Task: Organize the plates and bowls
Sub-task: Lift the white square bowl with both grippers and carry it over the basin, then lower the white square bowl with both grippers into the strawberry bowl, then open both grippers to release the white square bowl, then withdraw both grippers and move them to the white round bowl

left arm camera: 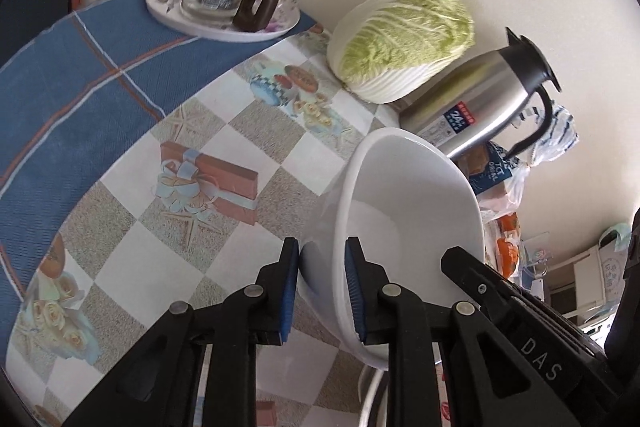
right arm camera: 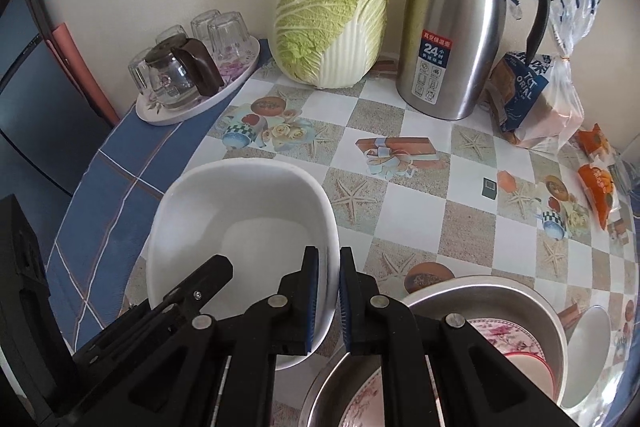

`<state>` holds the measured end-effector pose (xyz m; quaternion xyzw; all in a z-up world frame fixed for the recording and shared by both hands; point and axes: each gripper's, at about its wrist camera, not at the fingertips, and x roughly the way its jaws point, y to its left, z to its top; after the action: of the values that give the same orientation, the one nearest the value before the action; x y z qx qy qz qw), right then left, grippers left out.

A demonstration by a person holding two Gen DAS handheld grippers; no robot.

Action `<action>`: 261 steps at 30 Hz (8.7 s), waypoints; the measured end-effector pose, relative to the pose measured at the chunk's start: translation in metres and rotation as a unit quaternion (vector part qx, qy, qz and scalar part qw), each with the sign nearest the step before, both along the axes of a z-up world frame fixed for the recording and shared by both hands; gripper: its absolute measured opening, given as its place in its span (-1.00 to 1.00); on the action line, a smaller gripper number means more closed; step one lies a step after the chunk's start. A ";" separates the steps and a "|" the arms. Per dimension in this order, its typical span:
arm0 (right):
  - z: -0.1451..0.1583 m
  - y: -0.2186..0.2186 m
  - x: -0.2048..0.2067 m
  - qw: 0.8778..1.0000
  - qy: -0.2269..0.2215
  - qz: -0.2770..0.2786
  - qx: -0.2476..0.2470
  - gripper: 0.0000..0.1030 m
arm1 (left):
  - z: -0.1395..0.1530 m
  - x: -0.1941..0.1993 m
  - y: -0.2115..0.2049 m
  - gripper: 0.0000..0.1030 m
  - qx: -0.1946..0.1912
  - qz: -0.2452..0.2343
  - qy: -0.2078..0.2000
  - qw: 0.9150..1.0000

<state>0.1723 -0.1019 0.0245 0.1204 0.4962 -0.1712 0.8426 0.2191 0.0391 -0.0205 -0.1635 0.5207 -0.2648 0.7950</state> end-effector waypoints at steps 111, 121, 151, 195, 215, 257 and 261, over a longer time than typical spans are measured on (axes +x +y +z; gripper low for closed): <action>0.020 -0.080 -0.215 0.977 -0.117 -0.150 0.098 -0.73 | 0.042 -0.151 -0.115 -0.53 0.134 -0.168 -0.089 0.973; 0.007 -0.084 -0.211 0.977 -0.098 -0.157 0.107 -0.73 | 0.039 -0.149 -0.115 -0.53 0.133 -0.168 -0.084 0.973; 0.004 -0.091 -0.214 0.974 -0.104 -0.163 0.122 -0.72 | 0.048 -0.147 -0.113 -0.53 0.116 -0.162 -0.090 0.976; 0.019 -0.097 -0.222 0.978 -0.082 -0.172 0.080 0.35 | 0.053 -0.125 -0.079 0.73 0.150 -0.090 -0.086 0.981; 0.014 -0.098 -0.223 0.979 -0.083 -0.166 0.080 0.75 | 0.053 -0.128 -0.081 0.80 0.154 -0.088 -0.096 0.979; 0.002 -0.223 -0.343 0.946 -0.080 -0.311 0.054 1.00 | 0.086 -0.238 -0.237 0.80 0.114 -0.218 -0.183 0.952; -0.018 -0.228 -0.337 0.947 -0.053 -0.310 0.064 1.00 | 0.078 -0.235 -0.248 0.80 0.109 -0.217 -0.170 0.955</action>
<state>-0.1645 -0.3296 0.0070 0.3310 0.3989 -0.3848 0.7637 -0.0157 -0.2088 0.0578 0.0885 0.4265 -0.3966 0.8081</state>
